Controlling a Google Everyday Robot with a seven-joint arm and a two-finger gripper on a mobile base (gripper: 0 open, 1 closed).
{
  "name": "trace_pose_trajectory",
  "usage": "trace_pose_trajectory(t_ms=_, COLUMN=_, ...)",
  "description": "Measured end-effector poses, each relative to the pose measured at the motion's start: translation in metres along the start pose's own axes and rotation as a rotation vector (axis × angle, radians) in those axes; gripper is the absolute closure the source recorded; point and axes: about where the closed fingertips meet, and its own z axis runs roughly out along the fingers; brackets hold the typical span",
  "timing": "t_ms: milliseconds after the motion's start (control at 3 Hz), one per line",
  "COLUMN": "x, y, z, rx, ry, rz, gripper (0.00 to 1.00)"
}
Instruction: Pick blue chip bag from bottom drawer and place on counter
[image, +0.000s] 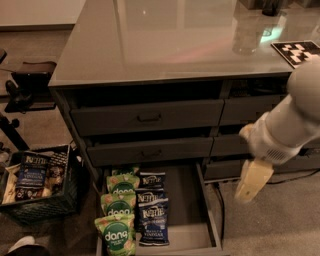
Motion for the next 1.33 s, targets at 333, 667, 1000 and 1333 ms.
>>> trace_pose_trajectory(t_ms=333, x=0.02, y=-0.001, z=0.083, rx=-0.032, ry=-0.042, rz=0.025, gripper=0.0)
trace_pose_trajectory(t_ms=667, x=0.016, y=-0.01, z=0.089, rx=-0.004, ry=-0.062, rz=0.03, gripper=0.0)
trace_pose_trajectory(t_ms=1000, x=0.016, y=-0.01, z=0.089, rx=-0.004, ry=-0.062, rz=0.03, gripper=0.0)
trace_pose_trajectory(t_ms=1333, x=0.022, y=-0.005, z=0.123, rx=-0.038, ry=-0.085, rz=0.071, gripper=0.0)
